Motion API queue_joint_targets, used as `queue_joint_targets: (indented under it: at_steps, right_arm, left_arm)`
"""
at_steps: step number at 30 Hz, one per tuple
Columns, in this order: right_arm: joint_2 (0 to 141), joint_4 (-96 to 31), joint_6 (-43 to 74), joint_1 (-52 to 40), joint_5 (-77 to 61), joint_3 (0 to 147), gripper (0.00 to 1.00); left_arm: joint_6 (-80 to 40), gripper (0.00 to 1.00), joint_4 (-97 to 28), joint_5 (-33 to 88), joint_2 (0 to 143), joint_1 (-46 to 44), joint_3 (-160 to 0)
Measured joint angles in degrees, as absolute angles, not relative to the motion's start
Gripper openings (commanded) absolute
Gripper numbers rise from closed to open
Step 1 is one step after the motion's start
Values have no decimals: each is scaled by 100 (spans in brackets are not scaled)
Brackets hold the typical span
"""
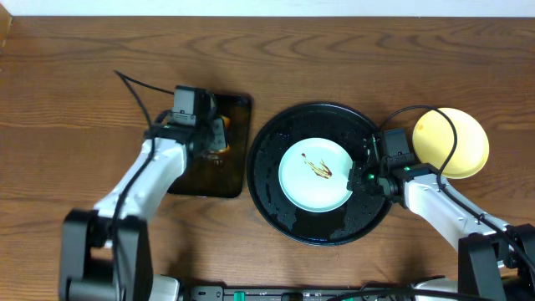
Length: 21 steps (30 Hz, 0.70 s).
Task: Clean dirty plates on tray and stack at the side
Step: 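Dip the sponge into the black tray with the left gripper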
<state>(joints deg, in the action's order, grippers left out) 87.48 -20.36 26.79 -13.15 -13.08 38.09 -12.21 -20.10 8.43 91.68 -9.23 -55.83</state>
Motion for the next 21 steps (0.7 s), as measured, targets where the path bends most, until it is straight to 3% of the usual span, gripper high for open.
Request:
queue_joint_targets:
  at_steps: [21]
  right_arm:
    - [8748, -2084, 2679, -1315, -1306, 3811, 1]
  left_arm:
    - [-1192, 8, -698, 257, 7915, -923, -5583]
